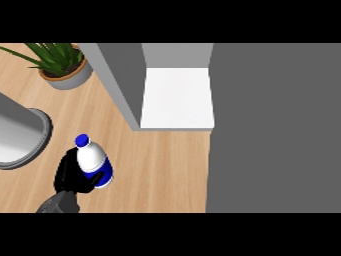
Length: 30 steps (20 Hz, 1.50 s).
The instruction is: Pick up the bottled water, place it into the cabinet and close the cabinet
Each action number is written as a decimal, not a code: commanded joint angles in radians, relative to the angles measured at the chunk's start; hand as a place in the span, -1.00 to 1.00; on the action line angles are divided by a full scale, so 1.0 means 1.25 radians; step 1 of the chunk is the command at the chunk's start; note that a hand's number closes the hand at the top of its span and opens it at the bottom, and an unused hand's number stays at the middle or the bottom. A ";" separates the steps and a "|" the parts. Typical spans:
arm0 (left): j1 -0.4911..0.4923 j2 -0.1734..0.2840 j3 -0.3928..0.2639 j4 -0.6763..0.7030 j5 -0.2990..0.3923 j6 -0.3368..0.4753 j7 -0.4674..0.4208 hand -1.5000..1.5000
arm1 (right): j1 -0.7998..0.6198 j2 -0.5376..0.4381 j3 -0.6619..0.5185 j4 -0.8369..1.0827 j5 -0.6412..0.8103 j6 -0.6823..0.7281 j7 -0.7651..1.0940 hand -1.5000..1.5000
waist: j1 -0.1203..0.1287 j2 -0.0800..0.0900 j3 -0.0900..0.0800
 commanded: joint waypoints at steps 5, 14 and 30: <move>0.114 -0.037 -0.055 -0.322 0.045 0.085 0.185 1.00 | 0.013 -0.014 -0.001 0.029 0.002 0.024 -0.028 -1.00 | 0.000 0.000 0.000; 0.139 -0.100 -0.191 -0.613 0.013 0.287 0.293 1.00 | 0.010 -0.028 0.002 -0.035 -0.041 0.003 0.026 -1.00 | -0.001 0.000 0.000; -0.237 -0.101 -0.350 -0.489 -0.019 0.659 0.333 1.00 | -0.089 -0.011 0.003 0.035 -0.032 -0.038 0.037 -1.00 | -0.013 0.005 -0.001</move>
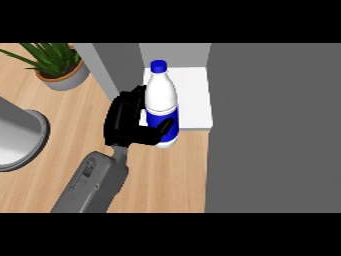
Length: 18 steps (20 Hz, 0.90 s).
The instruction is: Pick up the bottled water, place it into the cabinet and close the cabinet
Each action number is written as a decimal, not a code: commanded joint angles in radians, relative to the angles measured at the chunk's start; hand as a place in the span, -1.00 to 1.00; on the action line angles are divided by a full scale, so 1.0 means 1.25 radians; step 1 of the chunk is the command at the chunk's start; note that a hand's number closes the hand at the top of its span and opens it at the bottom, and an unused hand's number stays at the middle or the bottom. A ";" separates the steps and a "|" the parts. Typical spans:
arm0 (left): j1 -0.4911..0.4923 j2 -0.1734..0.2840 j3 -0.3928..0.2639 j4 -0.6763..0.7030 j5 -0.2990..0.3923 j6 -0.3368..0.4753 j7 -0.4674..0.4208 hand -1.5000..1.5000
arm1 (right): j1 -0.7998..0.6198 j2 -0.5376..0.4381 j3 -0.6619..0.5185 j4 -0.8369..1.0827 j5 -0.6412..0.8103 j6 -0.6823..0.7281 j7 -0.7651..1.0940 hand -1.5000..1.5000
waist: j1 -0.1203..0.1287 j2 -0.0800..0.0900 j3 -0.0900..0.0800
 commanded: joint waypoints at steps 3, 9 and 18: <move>-0.181 0.000 -0.037 0.135 -0.026 0.136 -0.021 1.00 | 0.019 -0.008 0.017 -0.034 0.003 0.000 0.011 -1.00 | -0.013 0.002 0.000; -0.319 0.000 -0.030 0.281 -0.023 0.175 -0.032 1.00 | -0.007 0.019 0.062 -0.035 0.027 -0.045 0.034 -1.00 | -0.012 0.003 0.000; -0.494 0.000 0.032 0.564 -0.038 0.208 -0.093 1.00 | 0.025 -0.018 0.024 -0.019 -0.025 0.008 -0.001 -1.00 | -0.023 0.006 0.000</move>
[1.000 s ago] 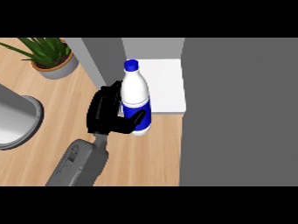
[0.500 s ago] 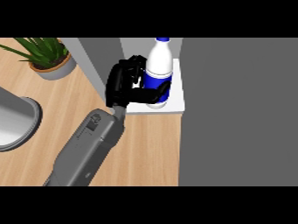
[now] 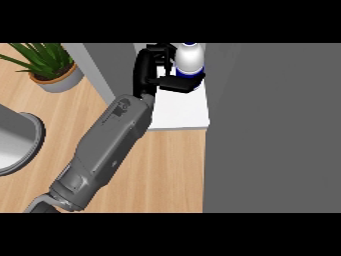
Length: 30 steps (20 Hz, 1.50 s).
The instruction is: Pick up the bottled water, place it into the cabinet and close the cabinet
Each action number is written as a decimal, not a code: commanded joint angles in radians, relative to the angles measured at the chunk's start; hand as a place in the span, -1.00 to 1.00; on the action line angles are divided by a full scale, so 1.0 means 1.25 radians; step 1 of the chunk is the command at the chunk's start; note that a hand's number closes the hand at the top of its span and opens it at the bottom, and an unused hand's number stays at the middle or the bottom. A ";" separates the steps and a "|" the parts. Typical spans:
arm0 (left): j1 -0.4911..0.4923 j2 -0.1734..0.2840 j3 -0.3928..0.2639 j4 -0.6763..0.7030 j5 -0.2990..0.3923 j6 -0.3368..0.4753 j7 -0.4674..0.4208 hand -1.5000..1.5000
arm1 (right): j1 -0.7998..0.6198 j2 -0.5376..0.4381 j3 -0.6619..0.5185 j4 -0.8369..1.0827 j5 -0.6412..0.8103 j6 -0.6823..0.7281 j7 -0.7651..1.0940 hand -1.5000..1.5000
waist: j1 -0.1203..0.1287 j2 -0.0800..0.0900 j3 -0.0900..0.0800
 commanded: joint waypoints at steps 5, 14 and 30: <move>-0.108 0.033 0.047 0.231 -0.040 -0.002 -0.047 1.00 | 0.060 -0.007 0.037 -0.006 0.028 0.023 -0.040 -1.00 | -0.008 0.003 0.000; -0.133 0.000 0.067 0.377 -0.057 0.079 -0.171 1.00 | 0.001 -0.023 -0.008 -0.036 -0.040 0.006 0.030 -1.00 | -0.019 0.010 -0.001; -0.118 0.060 0.060 0.497 -0.118 0.160 -0.214 -1.00 | -0.037 -0.024 -0.019 0.029 -0.020 0.026 -0.019 -1.00 | -0.028 0.019 -0.001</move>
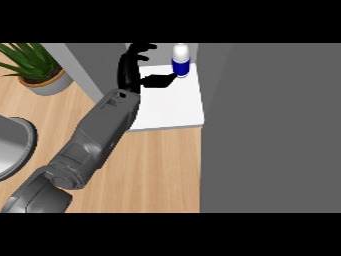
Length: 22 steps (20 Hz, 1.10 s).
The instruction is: Pick up the bottled water, place it into the cabinet and close the cabinet
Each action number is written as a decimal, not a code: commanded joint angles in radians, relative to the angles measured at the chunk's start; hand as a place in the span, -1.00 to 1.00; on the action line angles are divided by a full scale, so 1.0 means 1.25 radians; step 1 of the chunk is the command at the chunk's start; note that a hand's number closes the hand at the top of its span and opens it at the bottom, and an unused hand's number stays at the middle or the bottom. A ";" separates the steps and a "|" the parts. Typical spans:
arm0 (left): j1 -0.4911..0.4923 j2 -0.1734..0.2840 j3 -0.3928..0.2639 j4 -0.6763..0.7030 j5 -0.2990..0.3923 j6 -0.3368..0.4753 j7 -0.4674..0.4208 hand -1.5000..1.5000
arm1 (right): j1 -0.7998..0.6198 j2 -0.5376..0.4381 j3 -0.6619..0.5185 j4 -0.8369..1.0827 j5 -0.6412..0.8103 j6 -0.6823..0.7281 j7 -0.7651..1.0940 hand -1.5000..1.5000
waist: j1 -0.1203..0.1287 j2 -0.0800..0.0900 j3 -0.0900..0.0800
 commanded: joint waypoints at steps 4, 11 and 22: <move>0.036 0.027 0.010 0.033 -0.004 0.004 -0.014 -1.00 | 0.009 -0.004 -0.002 0.018 0.005 0.012 -0.021 -1.00 | -0.002 0.006 -0.002; -0.004 0.061 0.022 0.013 -0.001 -0.048 -0.011 -1.00 | 0.008 -0.012 0.005 -0.028 -0.019 0.000 0.032 -1.00 | 0.006 0.003 -0.003; 0.104 0.010 0.113 -0.118 0.077 -0.240 -0.218 -1.00 | 0.024 0.008 0.006 -0.017 0.030 -0.027 -0.006 -1.00 | 0.037 -0.012 -0.002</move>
